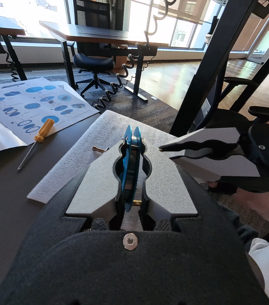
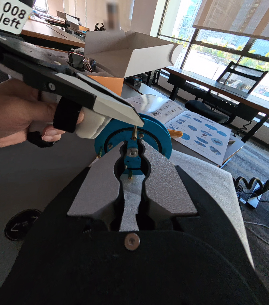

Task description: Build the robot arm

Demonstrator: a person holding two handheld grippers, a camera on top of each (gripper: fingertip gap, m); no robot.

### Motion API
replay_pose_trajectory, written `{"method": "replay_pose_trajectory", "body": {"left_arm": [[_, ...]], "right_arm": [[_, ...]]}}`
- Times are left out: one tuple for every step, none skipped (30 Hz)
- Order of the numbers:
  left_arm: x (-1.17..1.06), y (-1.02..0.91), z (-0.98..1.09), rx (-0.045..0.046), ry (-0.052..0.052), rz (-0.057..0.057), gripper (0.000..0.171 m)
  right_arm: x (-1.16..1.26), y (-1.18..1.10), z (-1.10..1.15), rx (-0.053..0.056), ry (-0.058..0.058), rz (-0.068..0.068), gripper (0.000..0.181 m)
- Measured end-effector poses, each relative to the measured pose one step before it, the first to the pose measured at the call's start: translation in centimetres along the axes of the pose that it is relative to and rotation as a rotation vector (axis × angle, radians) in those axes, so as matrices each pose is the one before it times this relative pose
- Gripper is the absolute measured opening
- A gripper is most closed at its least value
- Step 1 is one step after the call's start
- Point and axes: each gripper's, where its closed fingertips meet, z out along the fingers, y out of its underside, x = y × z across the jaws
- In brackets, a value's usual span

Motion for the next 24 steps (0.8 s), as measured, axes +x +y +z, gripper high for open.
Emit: {"method": "replay_pose_trajectory", "body": {"left_arm": [[-0.219,-0.039,-0.024,0.00236,0.0023,-0.0088,0.015],[-0.157,-0.027,-0.002,0.00017,0.0095,-0.0163,0.015],[-0.136,-0.027,0.002,-0.00083,0.0099,-0.0137,0.015],[-0.169,-0.034,-0.013,-0.00067,0.0049,-0.0065,0.015],[-0.201,-0.035,-0.018,0.00004,0.001,-0.0041,0.015],[-0.152,-0.022,-0.019,-0.00027,0.0035,-0.0064,0.015],[-0.081,-0.012,-0.011,-0.00057,0.007,-0.0092,0.015],[-0.067,-0.012,-0.017,-0.00052,0.0063,-0.0112,0.015],[-0.049,0.003,-0.011,-0.00125,0.0032,-0.0076,0.015],[-0.02,0.004,-0.015,-0.00299,-0.0003,-0.0003,0.015],[-0.011,0.001,-0.003,-0.00368,-0.0039,0.0047,0.015],[-0.003,0.006,0.006,-0.00262,-0.006,0.0051,0.015],[0.037,0.001,0.015,-0.00162,-0.0037,0.0036,0.015],[0.077,0.015,0.029,-0.00062,-0.0014,0.0018,0.015],[0.065,0.006,0.024,0.00086,-0.0018,0.001,0.015],[-0.007,-0.004,0.004,0.00178,-0.0056,0.0017,0.015],[-0.065,-0.003,-0.007,0.00252,-0.0075,0.0044,0.015],[-0.021,-0.003,0.002,0.00185,-0.003,0.0035,0.015],[0.032,0.002,-0.003,-0.00045,0.003,-0.0018,0.015],[0.04,0.009,0.007,-0.00151,0.0038,-0.003,0.015],[0.018,0.007,0.005,-0.00054,0.001,0.0001,0.015],[-0.007,-0.005,0.01,0.00083,-0.002,0.0021,0.014],[-0.034,-0.003,0.001,0.00078,-0.0034,0.0023,0.014],[-0.057,-0.008,-0.002,0.00098,-0.004,0.0024,0.015]], "right_arm": [[0.177,-0.091,-0.203,0.0087,0.0082,-0.0164,0.013],[0.063,-0.156,-0.163,0.0092,0.0,-0.0103,0.015],[0.02,-0.185,-0.081,0.009,-0.0045,-0.0079,0.017],[0.152,-0.103,0.059,0.0034,0.0035,-0.0139,0.019],[0.282,0.051,0.176,-0.0062,0.0116,-0.0216,0.021],[0.169,0.061,0.237,-0.0089,0.0059,-0.0246,0.024],[0.006,-0.066,0.261,-0.0028,-0.0007,-0.0266,0.025],[-0.058,-0.187,0.235,0.0031,-0.0005,-0.0277,0.025],[-0.207,-0.241,0.235,0.0059,-0.0055,-0.0281,0.025],[-0.139,-0.085,0.278,-0.0043,-0.0003,-0.0288,0.024],[-0.003,0.164,0.304,-0.0202,0.0099,-0.0262,0.022],[0.002,0.152,0.27,-0.0183,0.0094,-0.0215,0.02],[-0.001,-0.035,0.181,-0.0045,0.0075,-0.0105,0.017],[-0.207,-0.246,0.08,0.0088,-0.0083,0.0032,0.014],[-0.171,-0.306,-0.001,0.012,-0.0081,0.0114,0.006],[0.178,-0.016,0.022,-0.0024,0.0098,0.0099,0.005],[0.083,0.122,0.079,-0.0061,0.001,0.0111,0.005],[0.017,0.015,0.023,0.0011,-0.005,0.0126,0.005],[-0.011,-0.017,-0.047,0.0018,-0.002,0.0008,0.005],[-0.007,0.002,-0.033,-0.0021,0.0031,-0.011,0.006],[-0.024,-0.025,-0.02,-0.0031,0.0047,-0.0153,0.006],[-0.051,-0.004,0.025,-0.0046,0.0026,-0.0126,0.005],[0.023,0.006,0.047,-0.0051,0.0036,-0.0038,0.005],[0.045,0.025,0.054,-0.0041,-0.0018,0.0118,0.005]]}}
